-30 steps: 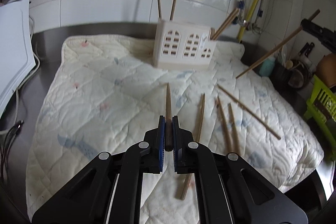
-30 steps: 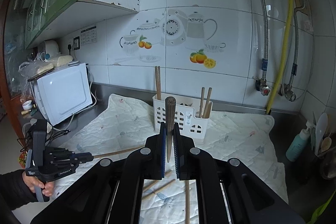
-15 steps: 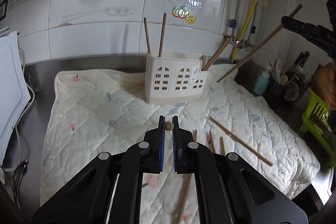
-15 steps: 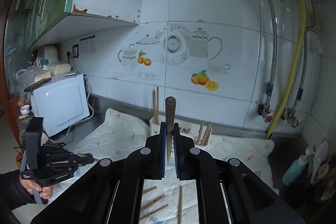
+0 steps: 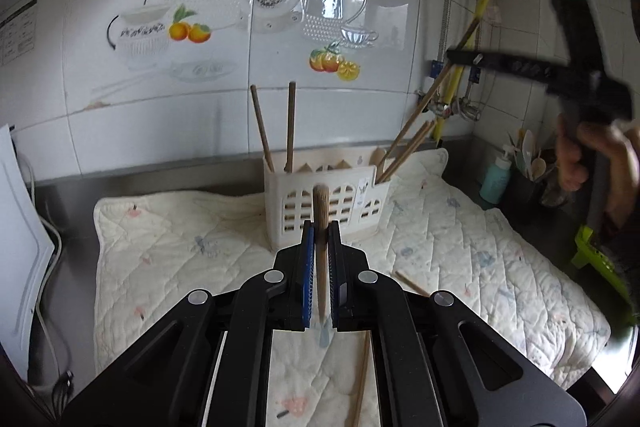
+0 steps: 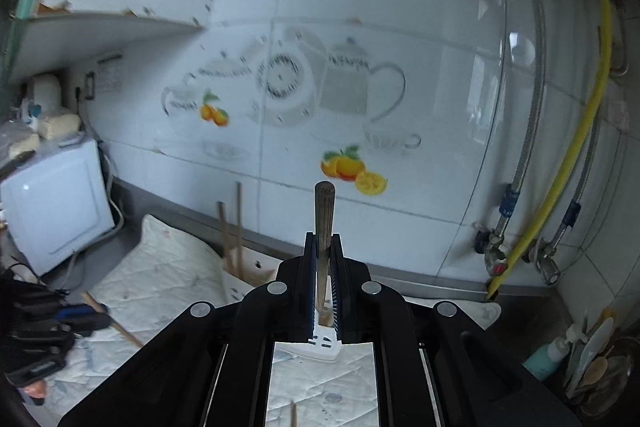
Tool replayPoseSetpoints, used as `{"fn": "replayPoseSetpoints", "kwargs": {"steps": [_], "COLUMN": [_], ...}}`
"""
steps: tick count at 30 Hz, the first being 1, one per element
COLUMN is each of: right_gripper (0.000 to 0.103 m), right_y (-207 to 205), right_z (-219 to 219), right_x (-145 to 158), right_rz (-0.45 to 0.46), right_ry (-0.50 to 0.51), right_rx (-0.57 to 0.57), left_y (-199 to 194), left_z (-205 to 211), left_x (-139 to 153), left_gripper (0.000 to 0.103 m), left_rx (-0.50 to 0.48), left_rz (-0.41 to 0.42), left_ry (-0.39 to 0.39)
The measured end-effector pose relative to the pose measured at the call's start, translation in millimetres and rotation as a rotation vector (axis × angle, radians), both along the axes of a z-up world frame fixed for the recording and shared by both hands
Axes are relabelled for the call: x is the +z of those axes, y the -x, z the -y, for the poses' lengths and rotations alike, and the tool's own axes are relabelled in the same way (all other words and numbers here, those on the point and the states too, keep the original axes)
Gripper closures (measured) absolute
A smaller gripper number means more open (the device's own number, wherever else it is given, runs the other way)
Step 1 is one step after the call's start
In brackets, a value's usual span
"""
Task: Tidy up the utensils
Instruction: 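Lower the right tool's chopstick into the holder and open it while the left tool carries its own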
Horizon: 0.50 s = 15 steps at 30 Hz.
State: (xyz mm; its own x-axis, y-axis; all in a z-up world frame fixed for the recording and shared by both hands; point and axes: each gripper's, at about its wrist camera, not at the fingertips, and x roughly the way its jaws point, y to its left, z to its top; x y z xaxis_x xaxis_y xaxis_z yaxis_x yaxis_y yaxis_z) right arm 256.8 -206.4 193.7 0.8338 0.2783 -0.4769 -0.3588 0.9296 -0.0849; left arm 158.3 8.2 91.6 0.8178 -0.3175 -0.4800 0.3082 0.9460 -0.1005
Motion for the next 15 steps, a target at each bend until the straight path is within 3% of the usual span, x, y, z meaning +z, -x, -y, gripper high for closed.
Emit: {"fn": "replayPoseSetpoints", "kwargs": {"steps": [8,12,15], "right_gripper": [0.096,0.096,0.087], "right_y": [-41.9,-48.4,-46.1], "right_z": [-5.1,-4.2,1.3], "right_x": [-41.9,-51.7,-48.9], "right_rz": [-0.127,-0.136,-0.116], "right_ry": [0.031,0.042,0.024], "right_rx": [-0.014,-0.024,-0.022], "left_y": [-23.2,-37.5,-51.1], "left_z": [16.3,27.9,38.0], "left_x": [38.6,64.9,85.7], "left_gripper": [0.098,0.098,0.098], "left_rx": [-0.025,-0.032,-0.028], "left_rz": [0.077,0.139,0.190], "left_ry": [0.003,0.005,0.002]}}
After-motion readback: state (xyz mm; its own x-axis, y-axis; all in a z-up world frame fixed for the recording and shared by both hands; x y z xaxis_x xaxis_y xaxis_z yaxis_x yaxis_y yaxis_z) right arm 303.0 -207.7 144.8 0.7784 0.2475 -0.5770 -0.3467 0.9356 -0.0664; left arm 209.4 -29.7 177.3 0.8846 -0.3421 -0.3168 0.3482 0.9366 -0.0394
